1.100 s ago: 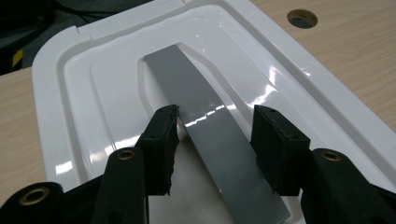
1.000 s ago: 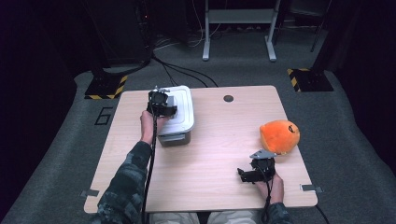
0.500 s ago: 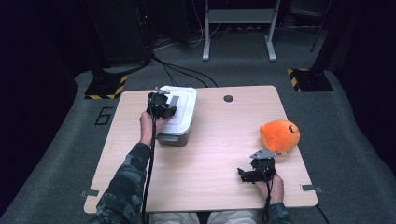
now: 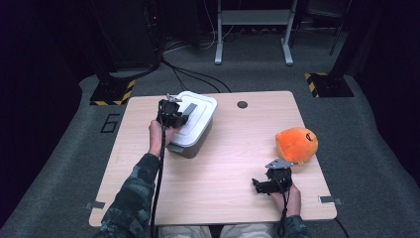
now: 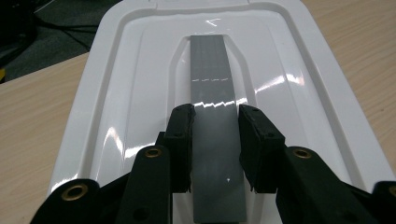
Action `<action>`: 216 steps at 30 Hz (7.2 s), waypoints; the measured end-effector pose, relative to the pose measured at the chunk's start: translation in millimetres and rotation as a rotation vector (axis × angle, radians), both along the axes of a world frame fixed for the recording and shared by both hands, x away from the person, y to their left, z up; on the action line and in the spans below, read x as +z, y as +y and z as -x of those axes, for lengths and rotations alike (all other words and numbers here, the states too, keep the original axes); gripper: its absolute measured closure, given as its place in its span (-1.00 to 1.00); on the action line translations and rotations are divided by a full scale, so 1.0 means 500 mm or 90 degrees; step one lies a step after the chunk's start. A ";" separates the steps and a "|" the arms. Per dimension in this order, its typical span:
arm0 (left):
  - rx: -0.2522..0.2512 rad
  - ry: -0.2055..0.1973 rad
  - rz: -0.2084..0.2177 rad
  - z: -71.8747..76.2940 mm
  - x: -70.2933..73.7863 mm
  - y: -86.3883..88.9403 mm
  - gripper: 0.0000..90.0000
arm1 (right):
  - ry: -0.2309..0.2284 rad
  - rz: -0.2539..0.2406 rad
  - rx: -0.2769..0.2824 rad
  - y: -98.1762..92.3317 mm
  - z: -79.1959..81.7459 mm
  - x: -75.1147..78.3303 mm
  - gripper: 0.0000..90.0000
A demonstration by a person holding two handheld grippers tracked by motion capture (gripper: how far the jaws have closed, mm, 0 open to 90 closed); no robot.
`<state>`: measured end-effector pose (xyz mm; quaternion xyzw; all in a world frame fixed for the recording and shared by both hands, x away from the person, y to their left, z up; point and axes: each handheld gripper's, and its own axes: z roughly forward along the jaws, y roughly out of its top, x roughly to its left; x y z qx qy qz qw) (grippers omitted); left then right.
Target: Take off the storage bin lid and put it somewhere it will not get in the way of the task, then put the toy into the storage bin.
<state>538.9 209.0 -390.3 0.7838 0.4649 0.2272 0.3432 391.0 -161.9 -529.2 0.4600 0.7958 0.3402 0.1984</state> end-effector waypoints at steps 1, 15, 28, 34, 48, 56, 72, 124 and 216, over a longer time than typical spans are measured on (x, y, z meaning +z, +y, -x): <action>-0.002 0.000 0.000 0.001 0.000 0.000 0.48 | 0.000 0.000 0.000 0.000 0.000 0.000 -0.92; -0.018 0.003 0.008 0.012 -0.001 0.003 0.48 | 0.001 -0.001 -0.001 0.000 0.000 0.000 -0.92; -0.047 -0.002 0.005 0.024 -0.001 -0.005 0.48 | 0.001 -0.001 -0.003 0.001 0.000 0.000 -0.92; -0.059 -0.002 0.005 0.032 -0.001 -0.011 0.48 | 0.000 -0.002 -0.002 0.001 0.000 0.000 -0.92; -0.095 0.011 0.013 0.043 0.002 -0.020 0.48 | 0.000 -0.001 -0.001 0.000 0.000 0.000 -0.92; -0.110 0.015 0.022 0.051 0.002 -0.027 0.48 | 0.001 -0.001 -0.002 0.000 0.000 0.000 -0.92; -0.141 0.022 0.021 0.069 0.003 -0.044 0.48 | 0.001 -0.002 -0.003 0.000 0.000 0.000 -0.92; -0.267 0.036 0.022 0.127 0.005 -0.115 0.48 | 0.001 -0.001 -0.003 0.000 0.000 0.000 -0.92; -0.285 -0.034 0.015 0.166 0.048 -0.138 0.48 | -0.001 -0.002 -0.008 0.001 0.000 0.000 -0.91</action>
